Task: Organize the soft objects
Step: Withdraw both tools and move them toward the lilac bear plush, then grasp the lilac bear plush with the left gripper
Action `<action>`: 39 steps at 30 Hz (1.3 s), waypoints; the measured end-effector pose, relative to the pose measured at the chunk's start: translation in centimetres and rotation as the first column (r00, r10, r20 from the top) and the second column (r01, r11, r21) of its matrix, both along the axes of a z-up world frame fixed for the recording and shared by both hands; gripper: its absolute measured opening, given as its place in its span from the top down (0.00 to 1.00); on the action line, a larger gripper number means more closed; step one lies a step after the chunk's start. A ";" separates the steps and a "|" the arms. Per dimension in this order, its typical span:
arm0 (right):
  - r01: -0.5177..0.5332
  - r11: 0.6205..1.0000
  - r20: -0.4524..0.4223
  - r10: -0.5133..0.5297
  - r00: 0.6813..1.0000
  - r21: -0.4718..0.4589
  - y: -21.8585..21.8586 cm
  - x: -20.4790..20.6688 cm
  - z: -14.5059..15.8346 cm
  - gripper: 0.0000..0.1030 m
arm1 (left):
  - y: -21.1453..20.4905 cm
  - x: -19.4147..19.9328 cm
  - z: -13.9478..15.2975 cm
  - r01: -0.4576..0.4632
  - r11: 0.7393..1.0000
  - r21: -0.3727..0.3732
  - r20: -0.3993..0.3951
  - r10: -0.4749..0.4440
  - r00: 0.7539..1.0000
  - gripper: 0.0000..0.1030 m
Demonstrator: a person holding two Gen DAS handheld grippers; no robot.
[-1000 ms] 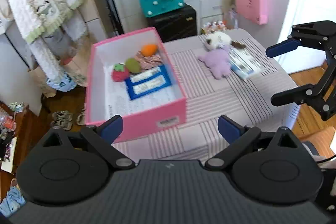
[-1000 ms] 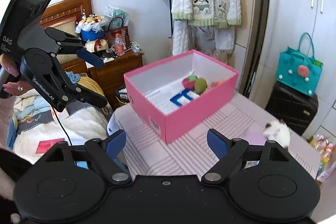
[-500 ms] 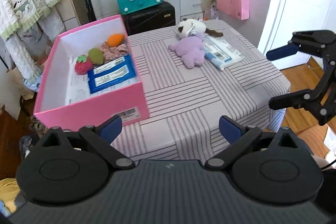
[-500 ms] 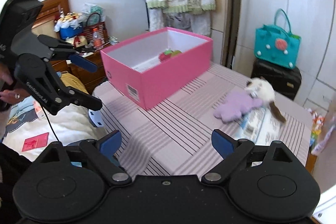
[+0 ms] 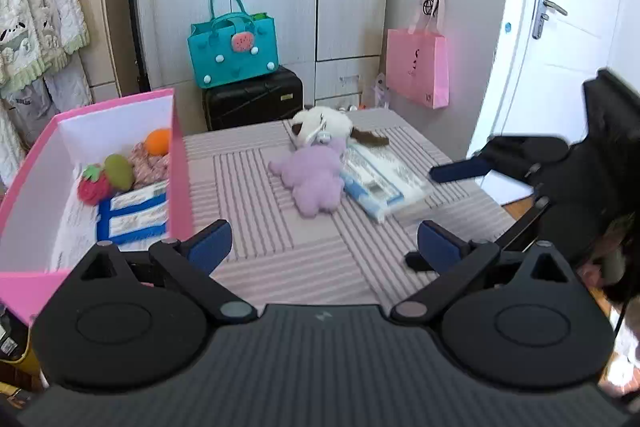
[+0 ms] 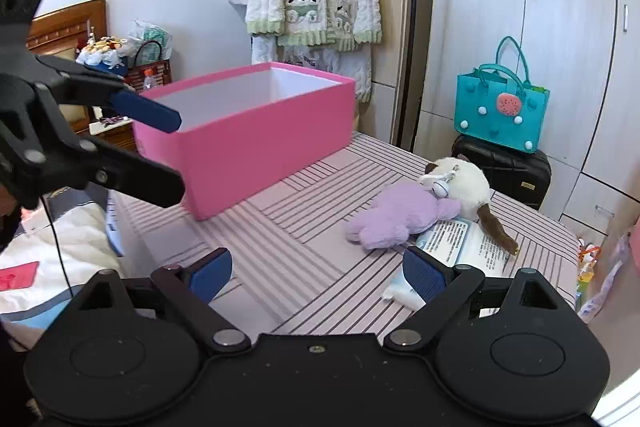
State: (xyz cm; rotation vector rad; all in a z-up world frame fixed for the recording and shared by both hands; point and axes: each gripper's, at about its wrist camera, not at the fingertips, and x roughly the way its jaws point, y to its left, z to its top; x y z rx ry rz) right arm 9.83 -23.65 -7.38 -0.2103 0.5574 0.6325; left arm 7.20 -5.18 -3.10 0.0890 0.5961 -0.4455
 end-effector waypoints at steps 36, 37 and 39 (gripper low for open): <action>0.029 0.998 -0.059 -0.033 0.998 -0.061 1.6 9.8 -6.1 0.62 | -3.1 15.3 -9.9 -0.132 0.961 -0.242 -0.324 0.048 0.945 0.43; 0.023 0.998 -0.065 -0.026 0.998 -0.055 1.5 9.7 -6.0 0.63 | -3.1 15.0 -9.9 -0.134 0.962 -0.240 -0.333 0.048 0.942 0.45; 0.001 0.999 -0.067 -0.004 0.998 -0.043 1.4 9.0 -5.7 0.64 | -3.0 14.4 -9.7 -0.133 0.965 -0.226 -0.335 0.051 0.941 0.48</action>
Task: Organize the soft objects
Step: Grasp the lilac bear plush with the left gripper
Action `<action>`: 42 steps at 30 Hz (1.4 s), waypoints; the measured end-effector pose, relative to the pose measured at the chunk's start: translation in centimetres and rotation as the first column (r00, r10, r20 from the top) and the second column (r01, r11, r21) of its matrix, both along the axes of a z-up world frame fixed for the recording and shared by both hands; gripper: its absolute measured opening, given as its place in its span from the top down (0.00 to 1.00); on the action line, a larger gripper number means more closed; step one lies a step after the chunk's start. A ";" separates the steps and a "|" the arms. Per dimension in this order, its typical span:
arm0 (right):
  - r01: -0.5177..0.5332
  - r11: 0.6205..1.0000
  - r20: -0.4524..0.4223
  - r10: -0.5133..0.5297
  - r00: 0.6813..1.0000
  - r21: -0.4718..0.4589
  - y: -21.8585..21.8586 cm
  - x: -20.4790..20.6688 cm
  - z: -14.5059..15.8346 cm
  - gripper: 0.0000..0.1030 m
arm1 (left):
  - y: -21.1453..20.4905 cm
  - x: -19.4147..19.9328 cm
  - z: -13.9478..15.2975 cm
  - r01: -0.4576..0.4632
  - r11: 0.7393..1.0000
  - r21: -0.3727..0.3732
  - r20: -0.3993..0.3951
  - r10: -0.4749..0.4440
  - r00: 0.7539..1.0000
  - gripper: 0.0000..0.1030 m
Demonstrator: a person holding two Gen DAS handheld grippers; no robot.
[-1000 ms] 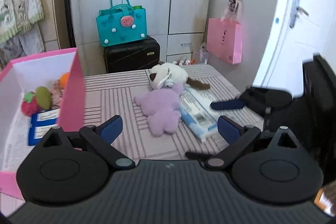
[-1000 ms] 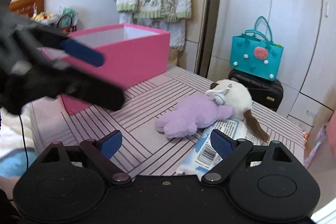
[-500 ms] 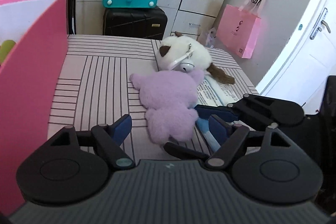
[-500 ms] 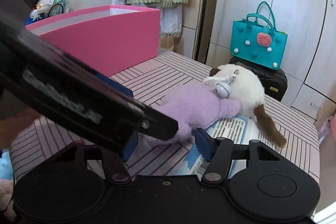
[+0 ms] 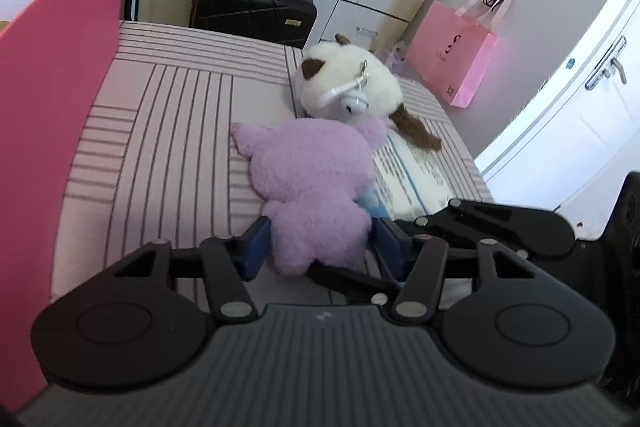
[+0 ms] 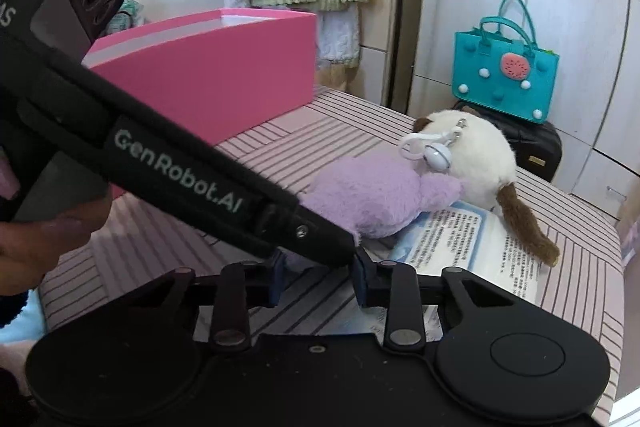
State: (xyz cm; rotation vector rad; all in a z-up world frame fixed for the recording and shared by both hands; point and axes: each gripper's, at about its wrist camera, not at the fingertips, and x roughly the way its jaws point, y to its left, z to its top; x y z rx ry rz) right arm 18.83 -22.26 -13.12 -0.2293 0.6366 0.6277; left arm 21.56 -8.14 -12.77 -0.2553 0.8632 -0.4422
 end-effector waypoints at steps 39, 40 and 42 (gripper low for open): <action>0.155 0.988 0.001 -0.155 0.988 0.011 1.6 -2.2 -0.5 0.26 | -0.4 -1.0 -0.1 -0.019 1.000 0.000 -0.007 0.019 1.000 0.65; 0.155 0.988 -0.001 -0.155 0.988 0.013 1.6 -2.3 -0.5 0.27 | -0.3 -1.0 -0.1 -0.019 1.000 0.001 -0.009 0.019 1.000 0.65; 0.152 0.988 -0.010 -0.152 0.988 0.017 1.5 -2.4 -0.4 0.27 | -0.3 -1.3 0.1 -0.020 1.000 0.007 -0.015 0.020 1.000 0.65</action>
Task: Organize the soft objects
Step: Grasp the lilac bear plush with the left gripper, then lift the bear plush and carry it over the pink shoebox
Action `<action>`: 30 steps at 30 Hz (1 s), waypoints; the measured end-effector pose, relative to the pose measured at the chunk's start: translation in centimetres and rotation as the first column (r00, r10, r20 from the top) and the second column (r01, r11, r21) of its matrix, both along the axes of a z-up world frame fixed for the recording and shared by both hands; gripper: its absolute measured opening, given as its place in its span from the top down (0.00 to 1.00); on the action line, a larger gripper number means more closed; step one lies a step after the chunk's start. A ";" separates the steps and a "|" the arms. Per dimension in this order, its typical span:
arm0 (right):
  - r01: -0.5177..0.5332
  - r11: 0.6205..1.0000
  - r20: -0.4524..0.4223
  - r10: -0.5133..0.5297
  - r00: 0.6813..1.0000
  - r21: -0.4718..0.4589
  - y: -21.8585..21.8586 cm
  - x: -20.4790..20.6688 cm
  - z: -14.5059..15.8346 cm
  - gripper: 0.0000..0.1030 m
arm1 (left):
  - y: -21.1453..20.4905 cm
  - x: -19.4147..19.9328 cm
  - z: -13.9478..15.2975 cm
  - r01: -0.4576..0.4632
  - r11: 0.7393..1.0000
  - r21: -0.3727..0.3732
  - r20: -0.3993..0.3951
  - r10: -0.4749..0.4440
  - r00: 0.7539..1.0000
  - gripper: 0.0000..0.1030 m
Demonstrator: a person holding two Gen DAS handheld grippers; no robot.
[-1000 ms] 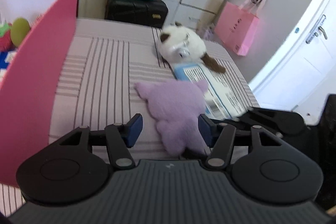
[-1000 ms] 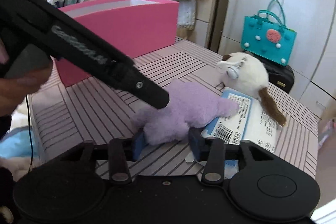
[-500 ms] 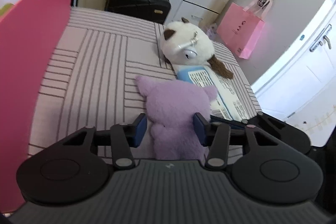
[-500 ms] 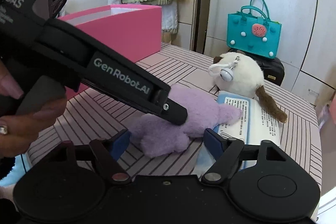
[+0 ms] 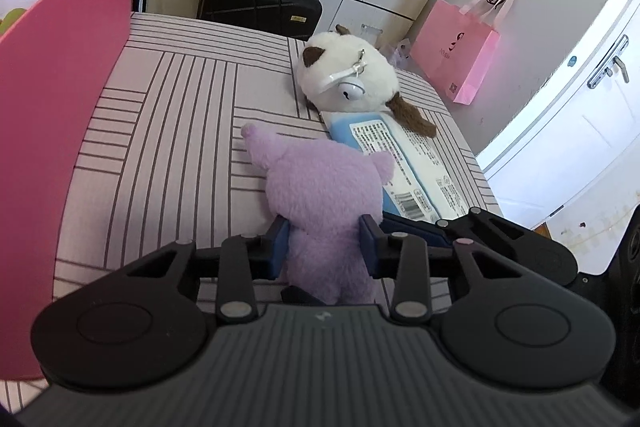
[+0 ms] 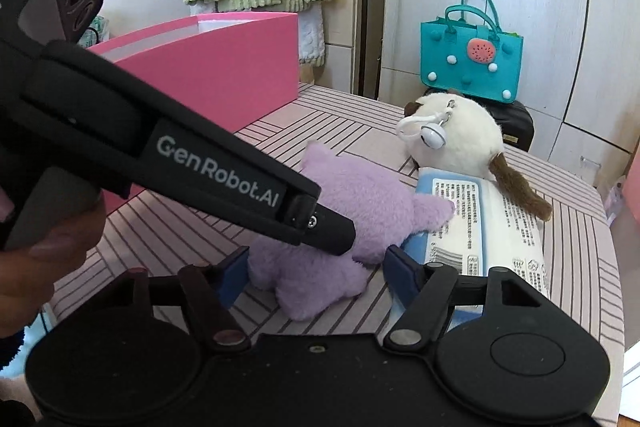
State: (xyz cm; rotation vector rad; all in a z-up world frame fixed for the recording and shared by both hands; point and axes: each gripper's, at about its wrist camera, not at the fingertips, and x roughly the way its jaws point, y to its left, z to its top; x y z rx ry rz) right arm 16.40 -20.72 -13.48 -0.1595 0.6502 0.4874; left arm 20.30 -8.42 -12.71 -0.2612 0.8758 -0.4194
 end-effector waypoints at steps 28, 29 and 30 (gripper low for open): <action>-0.090 0.992 -0.086 0.097 0.992 0.088 2.6 -7.6 8.6 0.27 | 5.8 -9.8 8.7 0.134 0.991 -0.001 0.014 -0.134 0.991 0.65; -0.096 0.991 -0.081 0.103 0.991 0.089 2.8 -7.8 9.0 0.27 | 6.2 -10.0 9.0 0.137 0.991 -0.010 0.015 -0.137 0.990 0.65; -0.104 0.990 -0.078 0.111 0.991 0.091 3.0 -8.0 9.3 0.27 | 6.6 -10.2 9.3 0.140 0.990 -0.017 0.016 -0.140 0.990 0.65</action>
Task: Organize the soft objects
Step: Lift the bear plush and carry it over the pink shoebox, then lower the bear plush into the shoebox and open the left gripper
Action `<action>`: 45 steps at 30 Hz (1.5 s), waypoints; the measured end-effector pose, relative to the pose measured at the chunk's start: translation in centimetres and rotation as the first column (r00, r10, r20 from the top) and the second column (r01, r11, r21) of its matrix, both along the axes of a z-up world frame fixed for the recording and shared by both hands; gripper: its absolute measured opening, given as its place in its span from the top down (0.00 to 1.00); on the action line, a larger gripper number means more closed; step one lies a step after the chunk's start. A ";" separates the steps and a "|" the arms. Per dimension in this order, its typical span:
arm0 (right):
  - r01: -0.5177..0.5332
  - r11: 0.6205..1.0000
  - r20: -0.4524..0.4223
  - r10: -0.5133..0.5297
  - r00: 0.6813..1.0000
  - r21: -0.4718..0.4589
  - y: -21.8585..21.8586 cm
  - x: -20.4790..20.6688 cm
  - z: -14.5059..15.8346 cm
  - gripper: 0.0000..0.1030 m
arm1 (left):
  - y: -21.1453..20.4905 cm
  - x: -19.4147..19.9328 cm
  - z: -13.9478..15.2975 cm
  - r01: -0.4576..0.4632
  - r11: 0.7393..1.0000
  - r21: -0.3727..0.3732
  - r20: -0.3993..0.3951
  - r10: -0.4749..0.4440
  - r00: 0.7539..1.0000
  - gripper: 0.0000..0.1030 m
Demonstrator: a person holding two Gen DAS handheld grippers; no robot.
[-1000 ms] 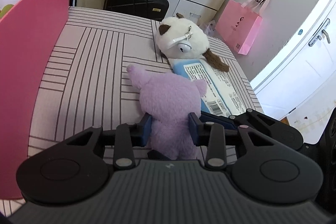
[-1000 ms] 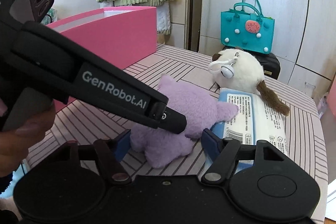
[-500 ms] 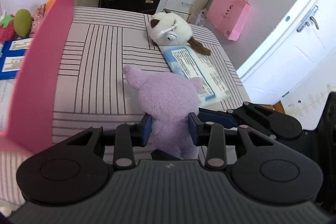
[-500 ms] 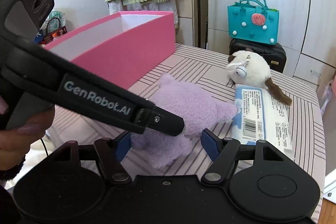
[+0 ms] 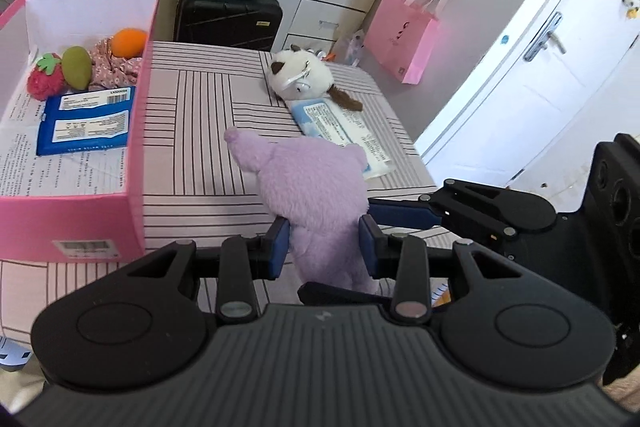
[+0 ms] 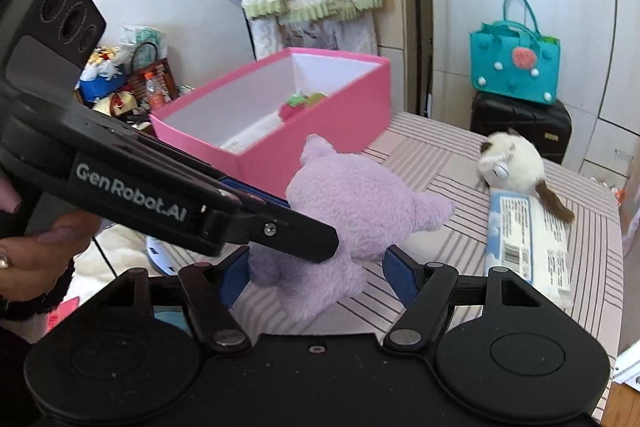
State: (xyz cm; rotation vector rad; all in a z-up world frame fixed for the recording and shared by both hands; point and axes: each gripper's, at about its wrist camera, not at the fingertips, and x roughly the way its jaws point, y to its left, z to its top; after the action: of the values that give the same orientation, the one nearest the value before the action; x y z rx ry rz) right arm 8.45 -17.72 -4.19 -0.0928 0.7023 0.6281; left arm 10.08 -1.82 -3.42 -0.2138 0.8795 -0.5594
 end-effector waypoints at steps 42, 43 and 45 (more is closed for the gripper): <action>-0.319 0.935 -0.005 0.322 0.947 -0.154 16.6 15.4 4.1 0.27 | 16.1 11.6 2.1 -0.235 0.971 -0.050 -0.066 0.231 0.971 0.63; -0.321 0.930 -0.014 0.324 0.946 -0.176 17.2 16.2 3.6 0.28 | 16.1 12.6 1.5 -0.236 0.971 -0.046 -0.089 0.232 0.969 0.63; -0.331 0.917 -0.044 0.329 0.943 -0.222 18.2 18.1 2.7 0.29 | 16.2 14.3 0.3 -0.245 0.969 -0.038 -0.128 0.238 0.963 0.63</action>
State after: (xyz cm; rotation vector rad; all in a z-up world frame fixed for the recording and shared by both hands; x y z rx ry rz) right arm 26.54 0.48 -1.48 -0.4289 0.7692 0.8703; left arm 24.41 14.42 -3.09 -0.4023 0.9425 -0.3448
